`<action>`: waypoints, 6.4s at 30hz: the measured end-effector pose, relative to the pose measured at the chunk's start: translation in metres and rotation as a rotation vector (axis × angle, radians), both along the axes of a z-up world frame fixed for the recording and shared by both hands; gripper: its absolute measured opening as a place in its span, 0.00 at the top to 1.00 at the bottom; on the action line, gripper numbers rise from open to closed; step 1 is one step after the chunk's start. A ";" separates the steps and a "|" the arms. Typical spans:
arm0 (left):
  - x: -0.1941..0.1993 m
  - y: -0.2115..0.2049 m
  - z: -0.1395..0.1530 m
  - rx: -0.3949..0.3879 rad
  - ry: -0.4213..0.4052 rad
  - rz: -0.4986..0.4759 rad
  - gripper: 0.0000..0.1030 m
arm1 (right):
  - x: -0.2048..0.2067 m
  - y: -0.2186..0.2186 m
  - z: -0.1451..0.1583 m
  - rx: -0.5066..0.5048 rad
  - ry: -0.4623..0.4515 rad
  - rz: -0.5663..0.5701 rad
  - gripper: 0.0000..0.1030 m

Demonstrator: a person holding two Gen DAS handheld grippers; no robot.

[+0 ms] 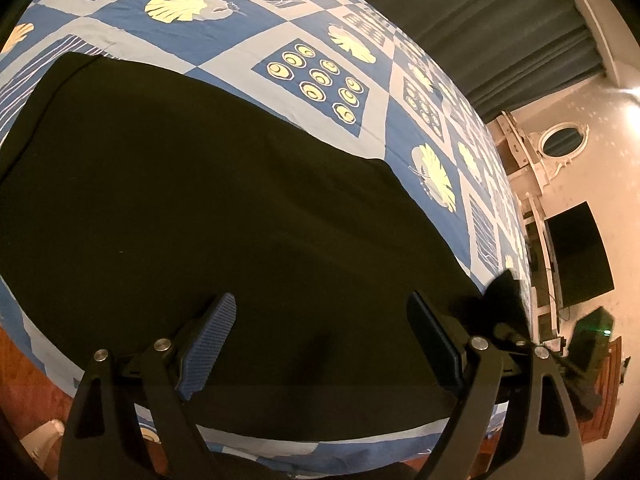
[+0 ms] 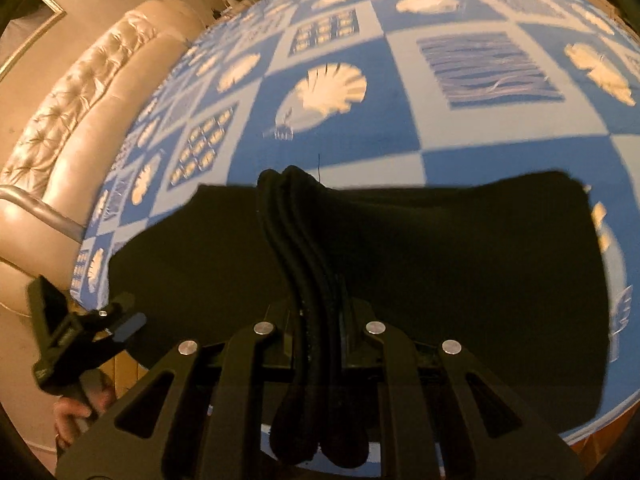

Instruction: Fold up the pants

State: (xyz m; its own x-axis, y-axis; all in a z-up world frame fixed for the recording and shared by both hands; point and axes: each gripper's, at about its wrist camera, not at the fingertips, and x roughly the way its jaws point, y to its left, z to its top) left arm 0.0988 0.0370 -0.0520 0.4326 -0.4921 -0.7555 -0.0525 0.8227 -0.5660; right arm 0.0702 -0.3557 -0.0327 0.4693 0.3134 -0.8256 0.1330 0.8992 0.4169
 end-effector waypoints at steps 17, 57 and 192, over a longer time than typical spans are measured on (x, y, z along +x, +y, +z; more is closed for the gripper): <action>0.001 -0.002 0.000 -0.001 0.004 0.001 0.17 | 0.002 0.048 -0.024 -0.121 -0.007 0.025 0.64; -0.008 0.206 0.016 -0.202 -0.069 0.120 0.17 | -0.124 0.028 -0.031 0.162 -0.226 -0.043 0.33; -0.013 -0.025 0.010 -0.030 0.002 -0.074 0.17 | -0.055 -0.148 0.003 0.335 -0.050 -0.072 0.91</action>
